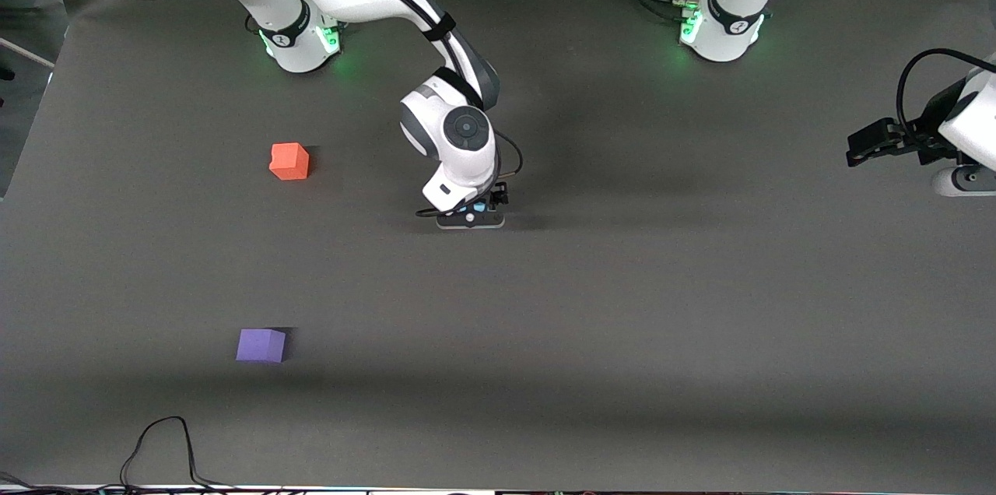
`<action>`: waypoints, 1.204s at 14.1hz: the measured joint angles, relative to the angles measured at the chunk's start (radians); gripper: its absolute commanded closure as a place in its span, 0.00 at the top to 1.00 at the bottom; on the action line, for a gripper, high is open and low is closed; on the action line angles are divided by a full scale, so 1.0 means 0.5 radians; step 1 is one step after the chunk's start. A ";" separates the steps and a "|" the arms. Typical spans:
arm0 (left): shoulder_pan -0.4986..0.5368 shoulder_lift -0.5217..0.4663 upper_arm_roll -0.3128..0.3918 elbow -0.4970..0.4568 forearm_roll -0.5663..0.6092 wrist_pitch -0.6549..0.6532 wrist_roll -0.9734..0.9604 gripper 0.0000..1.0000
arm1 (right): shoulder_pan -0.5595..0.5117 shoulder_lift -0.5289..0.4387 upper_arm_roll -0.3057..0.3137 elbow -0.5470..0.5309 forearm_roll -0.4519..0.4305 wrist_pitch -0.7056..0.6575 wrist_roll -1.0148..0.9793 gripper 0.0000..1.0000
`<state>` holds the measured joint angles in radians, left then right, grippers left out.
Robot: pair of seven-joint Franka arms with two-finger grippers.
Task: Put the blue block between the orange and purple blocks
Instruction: 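Lower the right gripper and grasp the light-blue cube, then carry the cube with the right gripper toward the orange cube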
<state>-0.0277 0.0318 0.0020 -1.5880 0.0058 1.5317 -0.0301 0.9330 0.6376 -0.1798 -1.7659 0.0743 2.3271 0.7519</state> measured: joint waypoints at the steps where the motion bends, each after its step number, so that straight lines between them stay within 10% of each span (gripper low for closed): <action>1: -0.003 0.001 0.000 0.000 0.000 0.000 0.000 1.00 | 0.000 0.005 0.001 -0.005 0.000 0.035 0.025 1.00; 4: -0.013 0.002 0.000 0.000 0.000 0.000 0.001 1.00 | 0.000 0.026 0.001 -0.077 0.000 0.217 0.047 0.97; 10: -0.014 0.002 0.000 0.000 0.000 -0.001 0.001 1.00 | 0.000 0.041 0.001 -0.142 0.000 0.328 0.053 0.57; 17: -0.019 0.003 0.000 0.000 0.000 -0.001 0.023 1.00 | -0.003 -0.122 -0.012 -0.107 0.000 0.112 0.065 0.57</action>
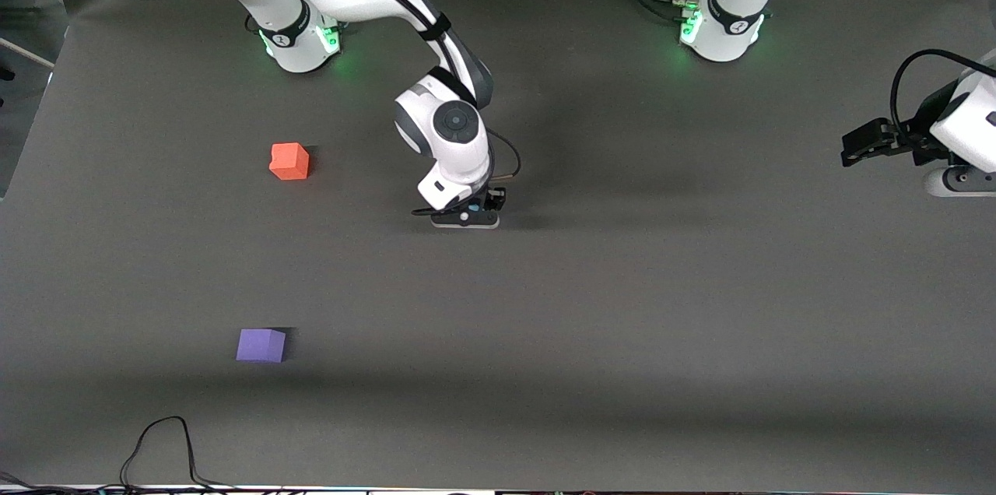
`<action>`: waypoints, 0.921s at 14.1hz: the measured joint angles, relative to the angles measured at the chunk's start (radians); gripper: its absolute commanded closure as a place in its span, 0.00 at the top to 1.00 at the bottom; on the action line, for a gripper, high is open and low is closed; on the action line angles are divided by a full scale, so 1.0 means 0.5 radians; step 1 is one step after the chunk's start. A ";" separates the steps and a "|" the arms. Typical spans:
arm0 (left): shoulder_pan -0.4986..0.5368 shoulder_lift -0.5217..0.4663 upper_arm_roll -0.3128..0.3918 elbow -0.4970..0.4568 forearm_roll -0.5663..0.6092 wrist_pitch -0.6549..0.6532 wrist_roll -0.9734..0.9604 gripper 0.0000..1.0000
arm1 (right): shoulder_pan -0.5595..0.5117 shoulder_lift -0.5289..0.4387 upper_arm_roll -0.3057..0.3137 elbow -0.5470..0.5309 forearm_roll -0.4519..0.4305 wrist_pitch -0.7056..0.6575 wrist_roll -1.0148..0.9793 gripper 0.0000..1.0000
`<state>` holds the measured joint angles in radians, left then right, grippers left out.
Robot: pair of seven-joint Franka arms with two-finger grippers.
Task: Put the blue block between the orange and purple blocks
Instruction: 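Carry the cube with the right gripper toward the orange cube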
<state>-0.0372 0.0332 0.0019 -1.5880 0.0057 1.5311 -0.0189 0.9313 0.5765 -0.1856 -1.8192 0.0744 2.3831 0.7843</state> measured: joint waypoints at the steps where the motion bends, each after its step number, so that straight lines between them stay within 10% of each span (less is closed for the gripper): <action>1: 0.000 0.000 0.001 0.000 0.000 0.000 0.024 1.00 | -0.004 -0.065 -0.008 0.018 0.000 -0.093 0.000 0.57; 13: -0.001 0.001 0.004 0.001 0.000 0.003 0.058 1.00 | -0.558 -0.597 -0.042 0.465 0.162 -1.241 -0.692 0.58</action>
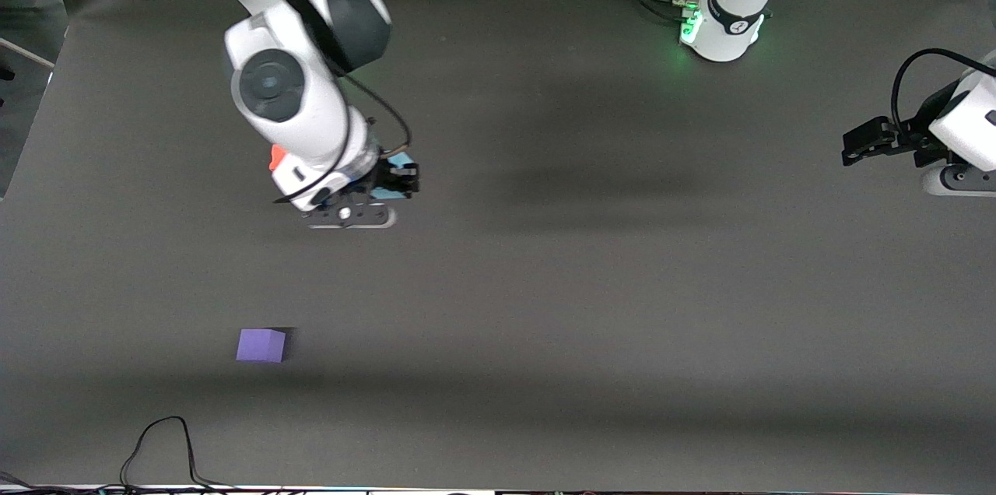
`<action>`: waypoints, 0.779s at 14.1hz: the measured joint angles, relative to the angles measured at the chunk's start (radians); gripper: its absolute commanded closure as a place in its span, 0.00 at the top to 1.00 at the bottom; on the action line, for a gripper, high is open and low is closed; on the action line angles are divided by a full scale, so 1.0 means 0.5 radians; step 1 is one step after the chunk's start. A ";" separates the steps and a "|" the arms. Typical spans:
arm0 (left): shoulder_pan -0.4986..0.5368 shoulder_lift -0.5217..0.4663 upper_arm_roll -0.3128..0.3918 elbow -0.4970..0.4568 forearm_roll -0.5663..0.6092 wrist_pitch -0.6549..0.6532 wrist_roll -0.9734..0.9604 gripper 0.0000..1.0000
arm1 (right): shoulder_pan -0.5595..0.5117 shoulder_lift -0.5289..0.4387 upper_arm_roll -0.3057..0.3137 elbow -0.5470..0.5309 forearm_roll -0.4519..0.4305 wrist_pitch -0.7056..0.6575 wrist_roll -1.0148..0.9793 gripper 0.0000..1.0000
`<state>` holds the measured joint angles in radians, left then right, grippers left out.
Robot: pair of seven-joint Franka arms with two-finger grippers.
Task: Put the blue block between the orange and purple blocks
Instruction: 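Carry the cube with the right gripper toward the orange cube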
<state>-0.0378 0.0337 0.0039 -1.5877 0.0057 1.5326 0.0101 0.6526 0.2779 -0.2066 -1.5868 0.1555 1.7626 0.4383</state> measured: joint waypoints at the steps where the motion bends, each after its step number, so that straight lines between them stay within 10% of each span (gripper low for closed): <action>1: -0.001 0.000 0.000 0.000 0.000 0.000 0.000 1.00 | -0.053 -0.014 -0.024 0.000 0.000 -0.062 -0.108 0.58; 11: -0.003 0.000 -0.002 0.000 0.000 0.016 -0.002 1.00 | -0.152 -0.049 -0.725 -0.433 0.016 0.061 -1.182 0.58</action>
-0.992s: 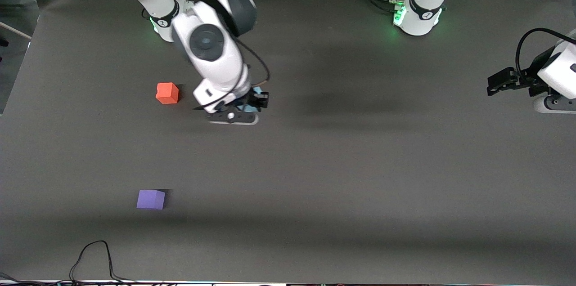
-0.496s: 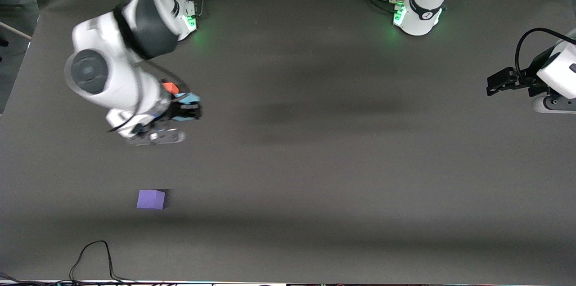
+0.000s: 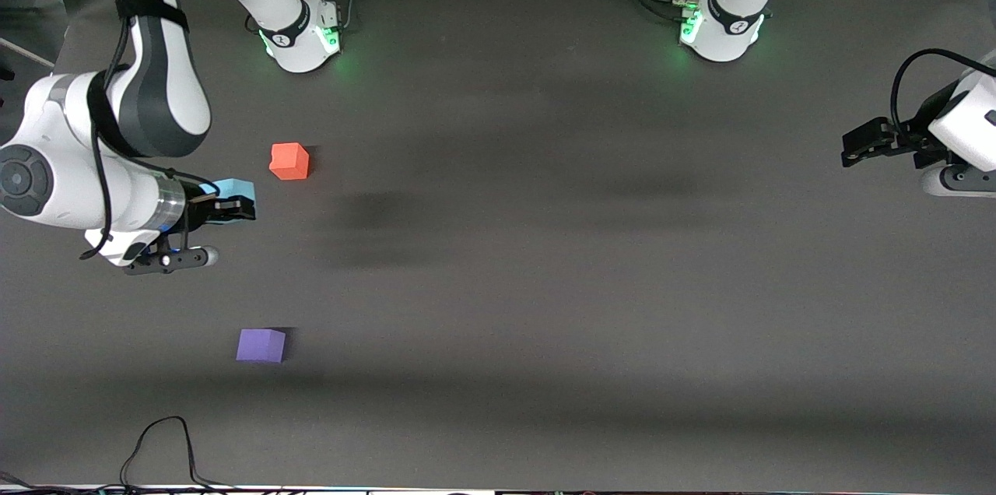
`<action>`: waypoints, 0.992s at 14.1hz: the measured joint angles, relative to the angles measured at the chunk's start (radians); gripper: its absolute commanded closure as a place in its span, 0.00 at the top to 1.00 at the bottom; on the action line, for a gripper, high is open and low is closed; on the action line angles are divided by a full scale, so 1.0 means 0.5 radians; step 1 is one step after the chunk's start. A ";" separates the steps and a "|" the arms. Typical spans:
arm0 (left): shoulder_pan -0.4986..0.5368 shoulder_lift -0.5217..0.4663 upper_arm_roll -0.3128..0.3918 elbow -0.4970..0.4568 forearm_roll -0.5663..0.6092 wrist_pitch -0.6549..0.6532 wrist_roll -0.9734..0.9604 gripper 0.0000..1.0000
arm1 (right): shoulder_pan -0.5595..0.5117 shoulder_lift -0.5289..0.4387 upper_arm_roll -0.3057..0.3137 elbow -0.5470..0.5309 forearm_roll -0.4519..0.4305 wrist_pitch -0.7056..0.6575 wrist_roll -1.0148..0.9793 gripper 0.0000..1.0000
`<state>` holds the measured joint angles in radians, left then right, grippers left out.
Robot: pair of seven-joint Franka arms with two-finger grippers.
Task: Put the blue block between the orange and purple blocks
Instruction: 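Carry the cube with the right gripper toward the orange cube, then lower the cube between the orange and purple cubes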
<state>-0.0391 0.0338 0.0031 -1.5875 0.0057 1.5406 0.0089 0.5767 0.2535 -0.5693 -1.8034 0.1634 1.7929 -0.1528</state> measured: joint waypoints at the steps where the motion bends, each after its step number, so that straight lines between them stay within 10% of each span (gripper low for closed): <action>1: 0.000 0.000 0.000 0.000 0.000 0.000 -0.003 1.00 | 0.000 0.002 -0.025 -0.098 0.006 0.139 -0.050 0.58; 14: -0.004 0.001 0.000 0.000 -0.002 0.002 -0.008 1.00 | 0.031 0.686 -0.003 -0.391 0.708 1.167 -0.408 0.60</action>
<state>-0.0409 0.0343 0.0031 -1.5873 0.0047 1.5415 0.0050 0.5921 0.5968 -0.5709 -1.9989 0.5175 2.3765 -0.3567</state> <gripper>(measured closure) 0.000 0.414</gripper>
